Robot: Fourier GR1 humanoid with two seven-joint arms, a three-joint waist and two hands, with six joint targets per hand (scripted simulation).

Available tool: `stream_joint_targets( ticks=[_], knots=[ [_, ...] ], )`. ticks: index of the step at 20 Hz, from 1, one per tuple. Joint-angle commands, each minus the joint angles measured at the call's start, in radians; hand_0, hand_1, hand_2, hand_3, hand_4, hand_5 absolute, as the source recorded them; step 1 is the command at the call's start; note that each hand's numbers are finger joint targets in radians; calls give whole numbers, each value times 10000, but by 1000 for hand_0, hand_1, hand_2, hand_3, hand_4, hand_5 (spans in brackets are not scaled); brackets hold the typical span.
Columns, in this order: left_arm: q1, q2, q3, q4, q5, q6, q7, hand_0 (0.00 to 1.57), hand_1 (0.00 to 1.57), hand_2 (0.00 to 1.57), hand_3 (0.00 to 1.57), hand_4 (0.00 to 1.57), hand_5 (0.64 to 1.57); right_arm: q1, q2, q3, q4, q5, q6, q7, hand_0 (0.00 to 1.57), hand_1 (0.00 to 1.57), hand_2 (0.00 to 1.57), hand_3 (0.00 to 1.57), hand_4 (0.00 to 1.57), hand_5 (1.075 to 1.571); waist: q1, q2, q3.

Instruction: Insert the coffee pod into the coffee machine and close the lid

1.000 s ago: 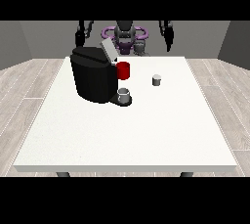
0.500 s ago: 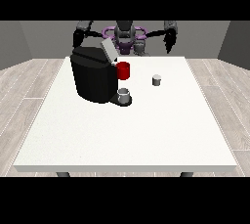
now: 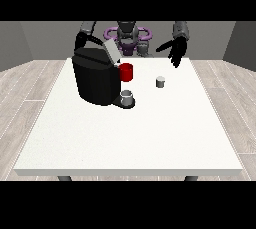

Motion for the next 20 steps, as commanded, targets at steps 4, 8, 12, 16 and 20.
stream_joint_targets(
  ticks=[4, 8, 12, 16, 20],
  knots=[
    [-1260, 246, 14, 2106, -1017, 104, 27, 0, 0, 0, 0, 0, 1571, -639, 285, 528, -435, -133, -6, 732, 0, 0, 0, 0, 0, 1571, -692, 696, -6],
    [-1648, 263, -19, 3093, -1426, 143, -585, 0, 0, 0, 0, 0, 1571, -909, 12, 97, 41, 41, 41, 672, 0, 0, 0, 0, 0, 1571, -538, 1150, -5],
    [-1806, -20, -448, 3664, -2294, 678, -679, 0, 0, 0, 0, 0, 1571, -957, 247, 186, 262, -282, 56, 788, 0, 0, 0, 0, 0, 1571, -482, 1083, -4],
    [-2759, -18, -436, 3990, -2670, 657, -708, 488, 488, 724, 486, 0, 1571, -1548, 289, 183, 1081, -146, -482, 953, 0, 0, 0, 0, 0, 1571, -83, 950, -2],
    [-2793, -228, -695, 4263, -3516, 1751, -1307, 839, 839, 918, 756, 298, 1571, -1947, 61, -412, 1684, -528, -239, 87, 0, 0, 0, 0, 0, 1571, 7, 1404, -1]
  ],
)
